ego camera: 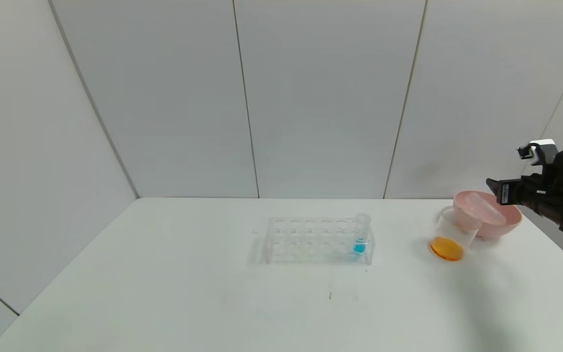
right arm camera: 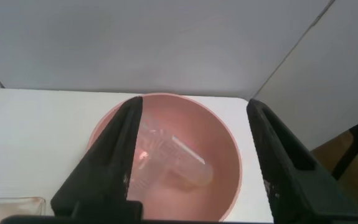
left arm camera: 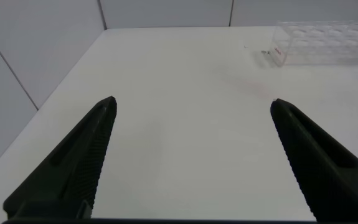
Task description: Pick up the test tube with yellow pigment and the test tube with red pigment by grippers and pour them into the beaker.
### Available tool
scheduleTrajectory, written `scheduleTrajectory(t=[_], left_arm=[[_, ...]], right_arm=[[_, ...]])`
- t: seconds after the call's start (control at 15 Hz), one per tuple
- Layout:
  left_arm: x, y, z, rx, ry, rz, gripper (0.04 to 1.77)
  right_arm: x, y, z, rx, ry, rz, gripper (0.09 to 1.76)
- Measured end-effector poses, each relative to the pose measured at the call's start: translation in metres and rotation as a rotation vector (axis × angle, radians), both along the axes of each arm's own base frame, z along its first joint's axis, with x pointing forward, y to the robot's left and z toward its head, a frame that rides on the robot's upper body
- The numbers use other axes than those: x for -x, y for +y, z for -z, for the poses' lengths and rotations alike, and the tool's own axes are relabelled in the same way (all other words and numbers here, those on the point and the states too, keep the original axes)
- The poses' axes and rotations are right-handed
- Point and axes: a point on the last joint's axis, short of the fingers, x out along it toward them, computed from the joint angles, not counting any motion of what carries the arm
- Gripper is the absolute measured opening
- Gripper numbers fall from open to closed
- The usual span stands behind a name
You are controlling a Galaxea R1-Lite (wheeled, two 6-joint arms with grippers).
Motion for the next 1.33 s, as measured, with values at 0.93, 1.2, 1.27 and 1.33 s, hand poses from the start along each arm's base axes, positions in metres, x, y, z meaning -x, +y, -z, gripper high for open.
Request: scheduleTrajectory(t=[0.93, 1.2, 1.27, 1.33], left_arm=[[0.0, 0.0, 0.0, 0.0, 0.0, 0.0, 1.76], [0.0, 0.0, 0.0, 0.0, 0.0, 0.0, 1.76], [0.0, 0.0, 0.0, 0.0, 0.0, 0.0, 1.76], [0.0, 0.0, 0.0, 0.0, 0.0, 0.0, 1.76]], right_arm=[[0.355, 0.078, -0.144, -0.092, -0.448, 0.204, 1.63], [0.429, 0.083, -0.086, -0.065, -0.554, 0.148, 1.66], [0.434, 0.083, -0.067, -0.058, -0.533, 0.127, 1.67], [0.436, 0.083, -0.047, -0.055, -0.509, 0.107, 1.67]])
